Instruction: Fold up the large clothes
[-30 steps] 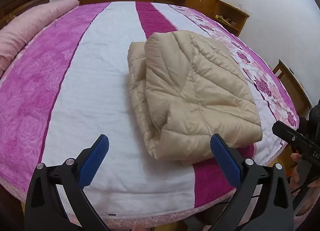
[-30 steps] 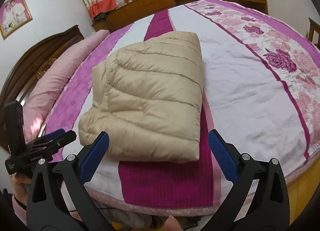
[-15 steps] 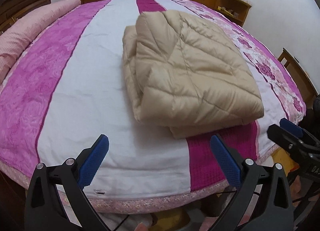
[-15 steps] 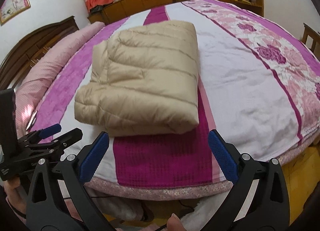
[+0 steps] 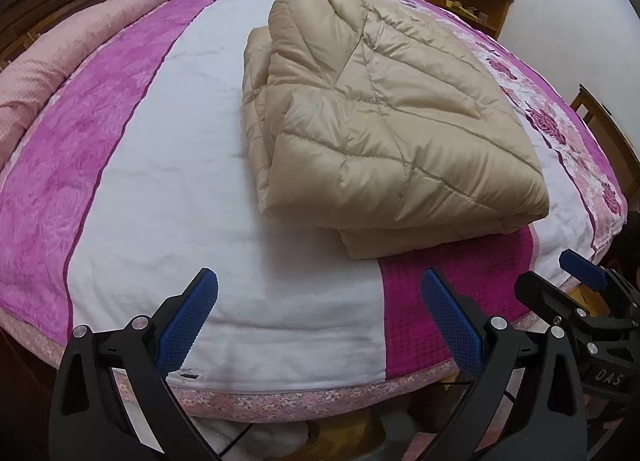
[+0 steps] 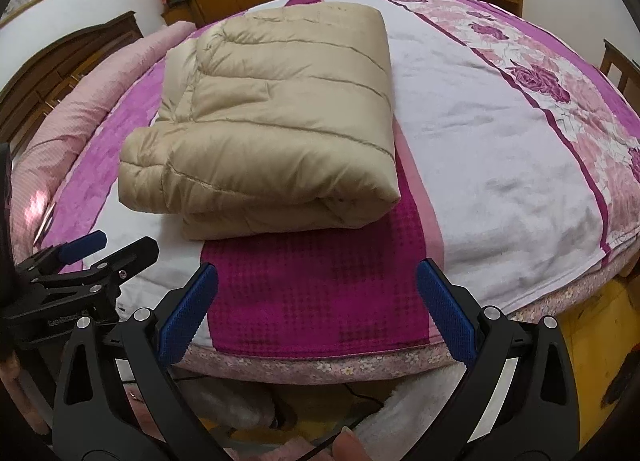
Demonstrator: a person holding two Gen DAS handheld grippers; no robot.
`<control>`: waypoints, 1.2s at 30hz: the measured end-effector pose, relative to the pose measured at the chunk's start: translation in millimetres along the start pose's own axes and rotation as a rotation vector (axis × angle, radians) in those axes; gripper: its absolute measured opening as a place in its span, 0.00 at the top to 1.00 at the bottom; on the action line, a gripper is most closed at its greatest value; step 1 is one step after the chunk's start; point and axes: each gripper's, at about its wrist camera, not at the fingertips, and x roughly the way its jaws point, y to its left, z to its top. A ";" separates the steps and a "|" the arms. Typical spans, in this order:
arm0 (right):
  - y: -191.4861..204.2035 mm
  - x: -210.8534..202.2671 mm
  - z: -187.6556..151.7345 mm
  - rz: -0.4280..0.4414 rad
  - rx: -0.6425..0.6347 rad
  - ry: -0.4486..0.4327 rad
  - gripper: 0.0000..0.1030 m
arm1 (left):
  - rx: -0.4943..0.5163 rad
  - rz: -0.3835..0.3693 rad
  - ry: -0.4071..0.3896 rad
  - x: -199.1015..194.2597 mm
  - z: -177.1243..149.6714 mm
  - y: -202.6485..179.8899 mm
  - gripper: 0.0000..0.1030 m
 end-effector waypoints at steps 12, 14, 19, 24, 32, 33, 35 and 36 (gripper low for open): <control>-2.2 7.1 0.2 0.001 0.015 0.017 0.05 | -0.032 0.008 0.040 9.4 -3.6 -1.2 0.05; -3.1 9.1 -0.2 0.009 0.022 0.024 0.05 | -0.030 0.013 0.045 10.7 -4.2 -1.2 0.06; -5.2 11.7 0.9 0.011 0.024 0.030 0.05 | -0.034 0.013 0.051 12.2 -4.2 -1.8 0.05; -5.1 13.3 0.8 0.012 0.023 0.035 0.05 | -0.026 0.016 0.057 13.5 -4.3 -2.8 0.05; -4.6 13.2 0.5 0.012 0.022 0.034 0.05 | -0.028 0.020 0.058 14.2 -3.6 -2.3 0.06; -4.6 13.2 0.6 0.011 0.022 0.034 0.05 | -0.027 0.020 0.059 14.3 -3.6 -2.1 0.06; -4.6 13.4 0.3 0.010 0.024 0.033 0.05 | -0.027 0.019 0.060 14.5 -3.4 -2.8 0.05; -4.7 13.3 0.4 0.010 0.023 0.033 0.05 | -0.028 0.018 0.060 14.6 -3.3 -2.7 0.05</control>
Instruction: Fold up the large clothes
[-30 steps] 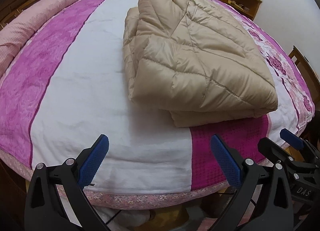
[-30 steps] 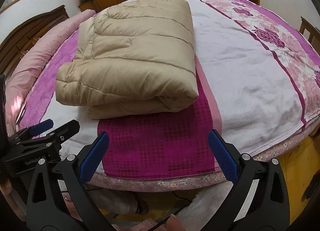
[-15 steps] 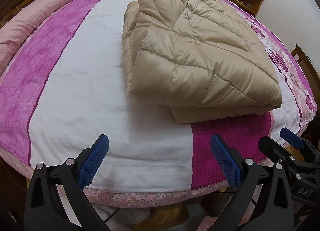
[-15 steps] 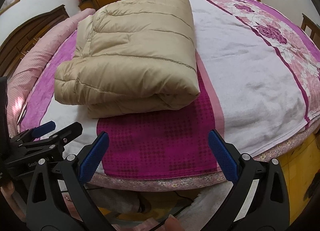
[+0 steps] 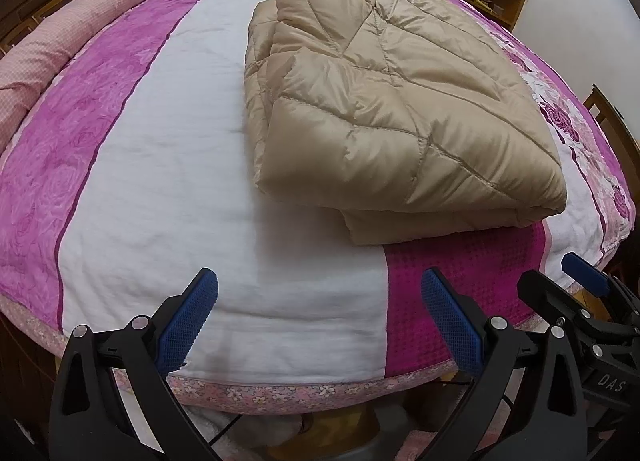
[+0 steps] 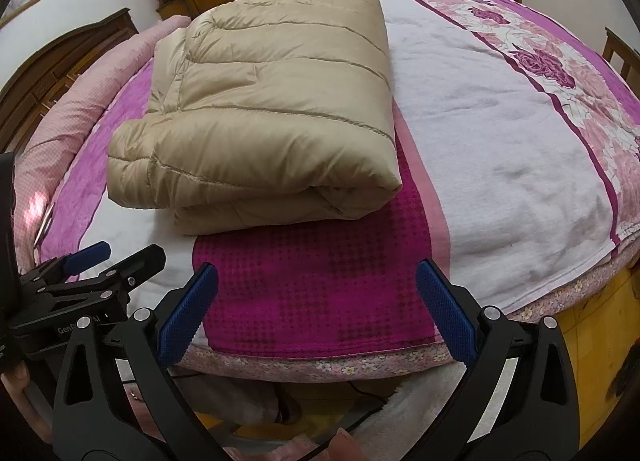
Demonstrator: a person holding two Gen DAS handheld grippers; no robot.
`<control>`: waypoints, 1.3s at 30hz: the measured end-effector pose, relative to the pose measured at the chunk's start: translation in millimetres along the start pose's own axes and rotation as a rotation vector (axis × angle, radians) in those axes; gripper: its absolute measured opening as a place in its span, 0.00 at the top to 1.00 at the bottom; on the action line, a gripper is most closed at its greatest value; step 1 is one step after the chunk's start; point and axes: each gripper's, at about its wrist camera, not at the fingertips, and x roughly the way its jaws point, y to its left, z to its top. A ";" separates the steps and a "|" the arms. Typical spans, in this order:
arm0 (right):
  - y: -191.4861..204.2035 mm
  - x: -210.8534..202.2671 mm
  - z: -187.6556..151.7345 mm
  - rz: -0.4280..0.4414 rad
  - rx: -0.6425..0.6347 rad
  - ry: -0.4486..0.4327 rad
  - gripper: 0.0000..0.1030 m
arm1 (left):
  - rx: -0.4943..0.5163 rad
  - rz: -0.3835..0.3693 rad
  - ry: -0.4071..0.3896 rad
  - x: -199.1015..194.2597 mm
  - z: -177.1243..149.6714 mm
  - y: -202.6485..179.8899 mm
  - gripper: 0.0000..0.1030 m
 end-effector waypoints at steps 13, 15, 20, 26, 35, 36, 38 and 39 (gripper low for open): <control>0.3 0.0 0.3 -0.001 -0.001 0.000 0.05 | -0.002 -0.002 0.001 -0.2 0.3 1.1 0.05; 0.4 -0.1 0.1 -0.001 0.000 0.000 0.05 | 0.000 0.002 -0.001 -0.1 -0.2 0.4 0.06; 0.7 -0.2 0.0 0.001 0.001 0.001 0.05 | 0.007 -0.001 0.005 1.1 -1.7 -1.0 0.05; 1.1 -0.5 0.4 -0.001 -0.001 0.001 0.05 | 0.008 0.000 0.006 0.1 -2.4 -2.5 0.06; 2.0 -0.6 1.5 0.001 -0.003 0.000 0.05 | 0.010 0.000 0.011 0.1 -2.6 -2.6 0.05; 1.9 -0.7 1.3 0.003 -0.002 0.000 0.05 | 0.011 -0.001 0.011 0.3 -2.4 -2.3 0.05; 2.2 -0.8 1.4 0.006 0.000 0.002 0.05 | 0.013 -0.002 0.013 0.8 -2.3 -2.1 0.05; 1.9 -0.7 1.8 0.005 -0.001 0.001 0.05 | 0.013 -0.001 0.014 1.0 -2.3 -2.0 0.06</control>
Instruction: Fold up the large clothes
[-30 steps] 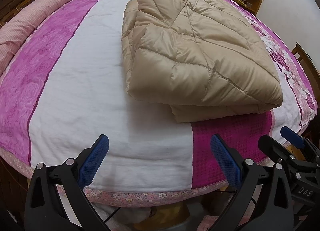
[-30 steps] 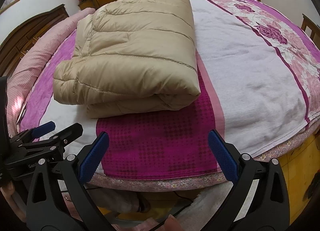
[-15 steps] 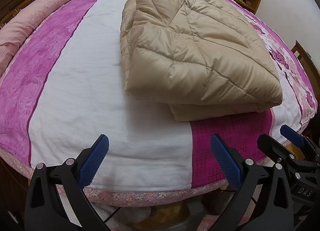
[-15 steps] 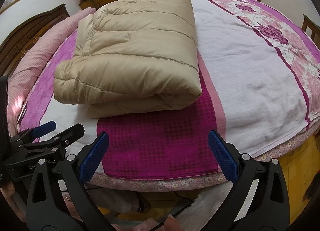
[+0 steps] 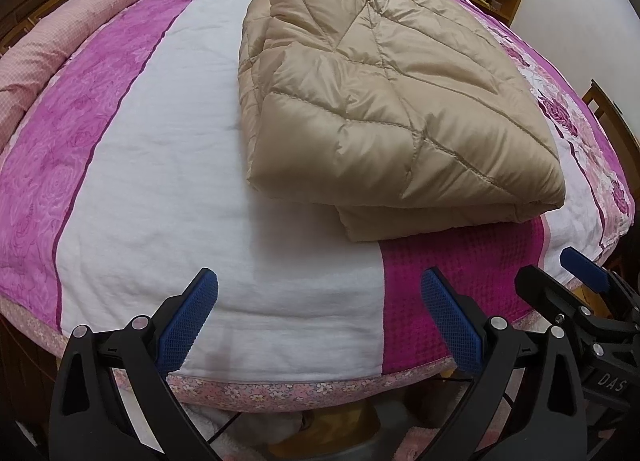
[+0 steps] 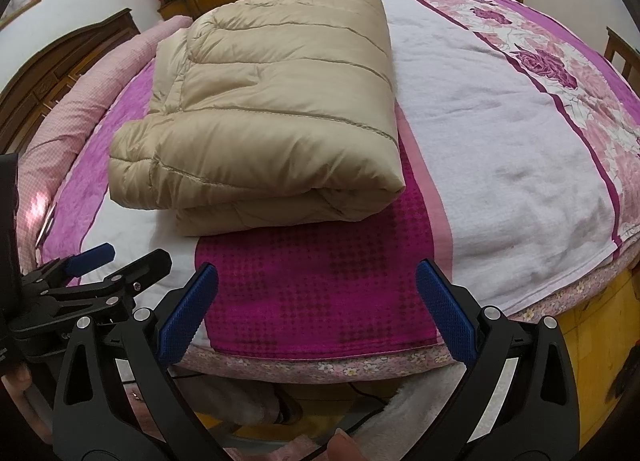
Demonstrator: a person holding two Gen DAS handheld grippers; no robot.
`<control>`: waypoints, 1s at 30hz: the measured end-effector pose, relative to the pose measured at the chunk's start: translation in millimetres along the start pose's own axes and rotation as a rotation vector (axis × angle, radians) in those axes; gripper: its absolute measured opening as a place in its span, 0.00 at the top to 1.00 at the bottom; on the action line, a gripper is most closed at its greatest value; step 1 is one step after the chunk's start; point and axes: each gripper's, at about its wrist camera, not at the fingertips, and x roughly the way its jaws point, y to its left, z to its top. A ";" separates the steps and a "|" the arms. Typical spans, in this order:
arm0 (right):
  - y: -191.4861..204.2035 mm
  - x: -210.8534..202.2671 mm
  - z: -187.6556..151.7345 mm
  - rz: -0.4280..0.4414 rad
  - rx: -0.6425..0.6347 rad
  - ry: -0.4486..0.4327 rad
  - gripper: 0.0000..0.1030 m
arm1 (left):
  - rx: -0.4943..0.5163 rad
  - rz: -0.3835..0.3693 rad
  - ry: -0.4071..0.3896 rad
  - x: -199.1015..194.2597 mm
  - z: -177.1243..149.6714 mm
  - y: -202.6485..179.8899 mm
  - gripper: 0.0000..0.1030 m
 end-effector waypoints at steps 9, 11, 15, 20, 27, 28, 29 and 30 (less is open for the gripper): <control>0.9 -0.5 1.7 0.013 0.002 -0.005 0.05 | -0.001 -0.002 0.007 0.9 0.7 1.1 0.06; 1.0 -0.9 2.4 0.011 0.000 -0.007 0.05 | -0.001 -0.002 0.009 1.3 1.4 1.2 0.05; 0.4 -1.0 2.7 0.011 0.000 -0.007 0.05 | -0.003 -0.002 0.008 1.3 1.0 1.0 0.05; 0.3 -1.0 2.9 0.011 -0.003 -0.007 0.05 | -0.005 -0.001 0.009 1.9 1.5 1.5 0.06; -0.2 -0.3 3.2 0.010 -0.004 -0.006 0.05 | -0.007 -0.003 0.010 1.7 1.9 2.1 0.06; -0.2 -0.3 3.3 0.010 -0.004 -0.006 0.05 | -0.008 -0.003 0.011 1.7 2.0 2.6 0.06; -0.1 -0.3 3.3 0.009 -0.004 -0.006 0.05 | -0.008 -0.003 0.012 1.9 1.9 2.5 0.06; -0.2 -0.3 3.2 0.010 -0.004 -0.005 0.05 | -0.008 -0.003 0.013 2.1 2.2 3.3 0.06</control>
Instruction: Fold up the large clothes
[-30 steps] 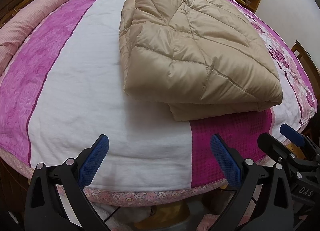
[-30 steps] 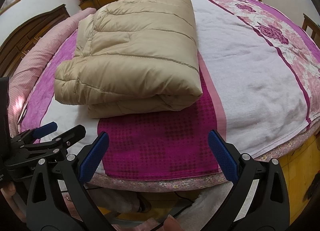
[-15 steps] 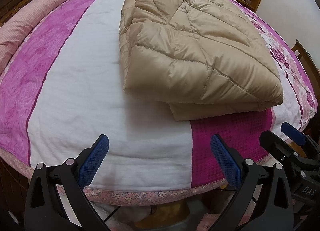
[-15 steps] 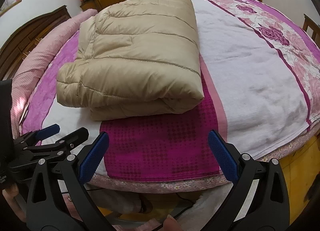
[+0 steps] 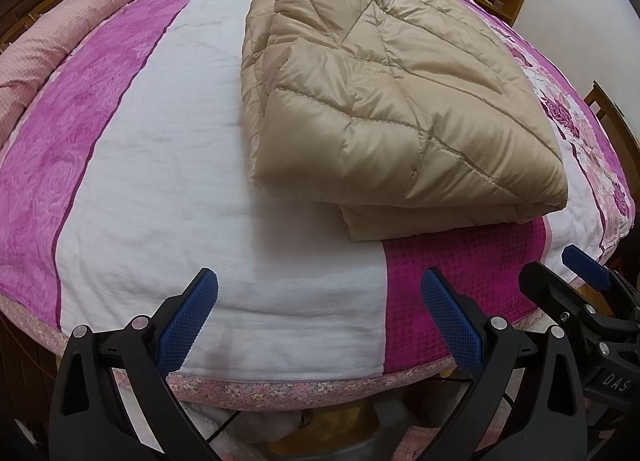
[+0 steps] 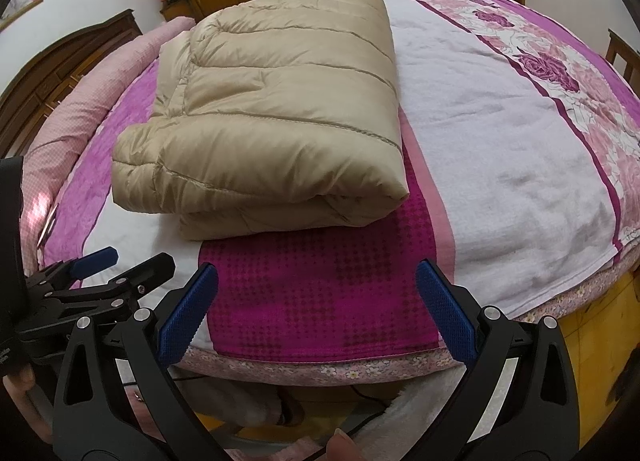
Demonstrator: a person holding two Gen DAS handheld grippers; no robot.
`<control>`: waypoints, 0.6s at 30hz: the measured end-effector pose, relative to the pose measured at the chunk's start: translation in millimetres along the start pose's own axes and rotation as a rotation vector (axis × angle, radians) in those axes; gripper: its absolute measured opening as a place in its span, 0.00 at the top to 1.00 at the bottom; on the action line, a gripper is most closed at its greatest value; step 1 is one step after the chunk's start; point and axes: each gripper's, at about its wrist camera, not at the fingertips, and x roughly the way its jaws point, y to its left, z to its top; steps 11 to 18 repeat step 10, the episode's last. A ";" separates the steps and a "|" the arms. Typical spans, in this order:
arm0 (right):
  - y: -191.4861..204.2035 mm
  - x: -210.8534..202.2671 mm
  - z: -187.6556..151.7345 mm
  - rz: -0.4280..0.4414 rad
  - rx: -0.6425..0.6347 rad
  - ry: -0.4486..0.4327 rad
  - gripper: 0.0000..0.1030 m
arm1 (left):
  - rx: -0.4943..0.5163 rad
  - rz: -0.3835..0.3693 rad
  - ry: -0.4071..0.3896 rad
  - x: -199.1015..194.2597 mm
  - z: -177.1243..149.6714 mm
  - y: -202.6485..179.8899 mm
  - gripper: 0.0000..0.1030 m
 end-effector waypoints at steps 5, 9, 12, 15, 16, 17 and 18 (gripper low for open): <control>-2.3 2.3 0.6 -0.002 0.003 0.005 0.05 | 0.013 -0.019 0.006 0.7 0.1 1.5 0.05; -8.2 3.1 3.4 -0.014 -0.007 0.007 0.05 | 0.014 -0.042 -0.006 -4.6 -0.8 15.5 0.05; -11.5 2.2 5.2 -0.021 -0.009 0.003 0.05 | 0.010 -0.034 -0.013 -6.2 0.4 21.5 0.05; -11.5 2.2 5.2 -0.021 -0.009 0.003 0.05 | 0.010 -0.034 -0.013 -6.2 0.4 21.5 0.05; -11.5 2.2 5.2 -0.021 -0.009 0.003 0.05 | 0.010 -0.034 -0.013 -6.2 0.4 21.5 0.05; -11.5 2.2 5.2 -0.021 -0.009 0.003 0.05 | 0.010 -0.034 -0.013 -6.2 0.4 21.5 0.05; -11.5 2.2 5.2 -0.021 -0.009 0.003 0.05 | 0.010 -0.034 -0.013 -6.2 0.4 21.5 0.05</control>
